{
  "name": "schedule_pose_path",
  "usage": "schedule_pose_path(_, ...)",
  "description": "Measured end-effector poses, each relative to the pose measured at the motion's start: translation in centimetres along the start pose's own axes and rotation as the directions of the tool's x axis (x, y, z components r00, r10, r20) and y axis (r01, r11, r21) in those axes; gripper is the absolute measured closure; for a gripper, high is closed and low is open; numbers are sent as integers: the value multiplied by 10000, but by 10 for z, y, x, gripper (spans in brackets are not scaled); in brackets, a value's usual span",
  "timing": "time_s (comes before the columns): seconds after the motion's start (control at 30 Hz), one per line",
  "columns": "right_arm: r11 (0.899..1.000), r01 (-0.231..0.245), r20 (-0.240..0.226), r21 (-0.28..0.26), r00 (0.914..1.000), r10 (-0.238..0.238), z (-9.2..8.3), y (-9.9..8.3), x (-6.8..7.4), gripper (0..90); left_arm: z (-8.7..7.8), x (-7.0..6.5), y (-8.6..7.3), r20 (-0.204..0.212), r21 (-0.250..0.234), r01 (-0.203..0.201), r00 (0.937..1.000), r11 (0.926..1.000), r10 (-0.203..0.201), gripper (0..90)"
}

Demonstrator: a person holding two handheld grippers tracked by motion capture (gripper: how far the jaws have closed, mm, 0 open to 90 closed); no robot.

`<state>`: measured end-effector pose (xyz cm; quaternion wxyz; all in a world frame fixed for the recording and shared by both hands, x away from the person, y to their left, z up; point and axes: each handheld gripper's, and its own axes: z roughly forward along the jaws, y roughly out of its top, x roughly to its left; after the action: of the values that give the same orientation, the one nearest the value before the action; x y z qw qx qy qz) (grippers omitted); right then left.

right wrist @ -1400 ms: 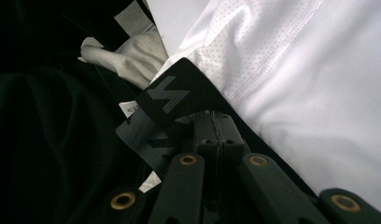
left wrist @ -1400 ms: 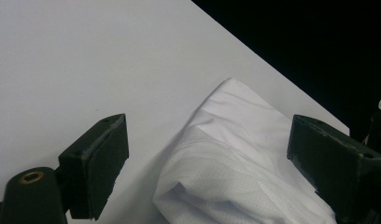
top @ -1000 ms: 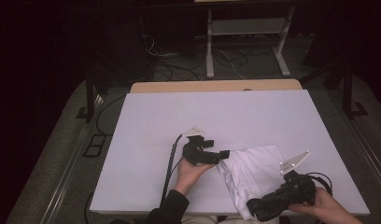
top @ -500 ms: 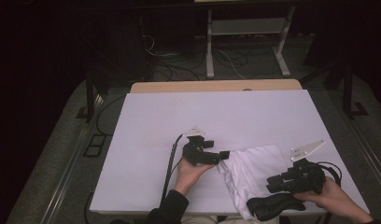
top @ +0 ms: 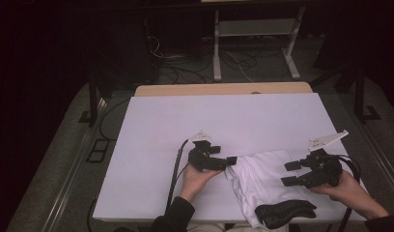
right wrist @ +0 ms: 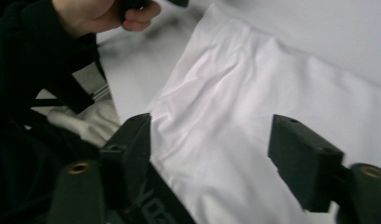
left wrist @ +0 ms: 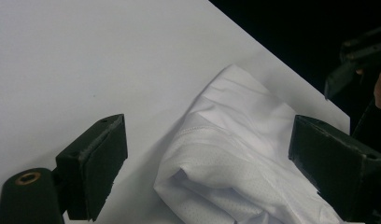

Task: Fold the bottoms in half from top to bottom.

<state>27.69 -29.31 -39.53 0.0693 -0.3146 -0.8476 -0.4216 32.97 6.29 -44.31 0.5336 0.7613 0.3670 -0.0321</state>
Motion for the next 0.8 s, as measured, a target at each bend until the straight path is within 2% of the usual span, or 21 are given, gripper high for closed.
schedule_pose_path(0.2, 9993, -266, 484, -277, 9984, 280, -6, 5, -13, 141, 2, 1, -1, -6, 89, 66, 10000, 9999, -66, 107)
schedule_pose_path(0.33, 9986, -348, 552, -408, 9978, 370, -8, 7, -21, 129, 2, 2, -1, 85, 161, 267, 9996, 9995, -268, 107)
schedule_pose_path(0.5, 9986, -357, 654, -399, 9971, 383, -8, 9, -29, 65, 3, 3, -1, 81, 219, 278, 9996, 9994, -280, 107)
schedule_pose_path(0.8, 9982, -478, 1011, -370, 9935, 514, -7, 14, -49, 67, 5, 4, -2, 110, 344, 365, 9993, 9987, -369, 115)
